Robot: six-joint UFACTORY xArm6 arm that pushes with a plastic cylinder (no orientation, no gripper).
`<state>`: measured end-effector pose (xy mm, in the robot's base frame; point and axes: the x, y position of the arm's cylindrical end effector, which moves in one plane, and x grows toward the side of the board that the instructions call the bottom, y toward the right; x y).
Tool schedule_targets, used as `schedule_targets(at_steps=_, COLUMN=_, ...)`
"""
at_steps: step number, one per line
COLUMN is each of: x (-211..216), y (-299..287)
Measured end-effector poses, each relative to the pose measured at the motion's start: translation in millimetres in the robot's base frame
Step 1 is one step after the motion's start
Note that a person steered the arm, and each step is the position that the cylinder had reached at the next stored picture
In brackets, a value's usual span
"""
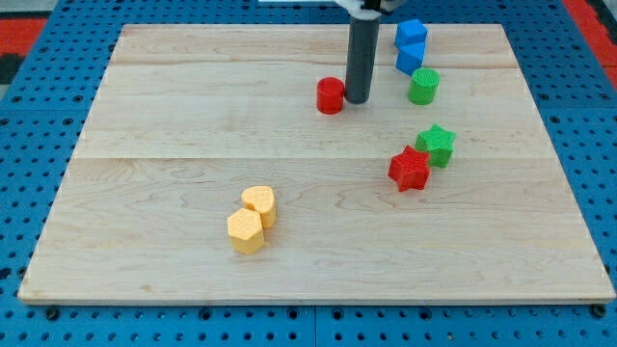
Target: Push the green circle to the top right of the green star
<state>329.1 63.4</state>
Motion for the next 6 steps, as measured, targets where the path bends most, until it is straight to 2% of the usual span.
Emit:
schedule_targets(at_steps=1, x=-27, y=43)
schedule_targets(at_steps=2, x=-34, y=68)
schedule_targets(at_steps=3, x=-13, y=96)
schedule_targets(at_steps=4, x=33, y=122)
schedule_targets(at_steps=5, x=28, y=126)
schedule_targets(at_steps=6, x=2, y=140)
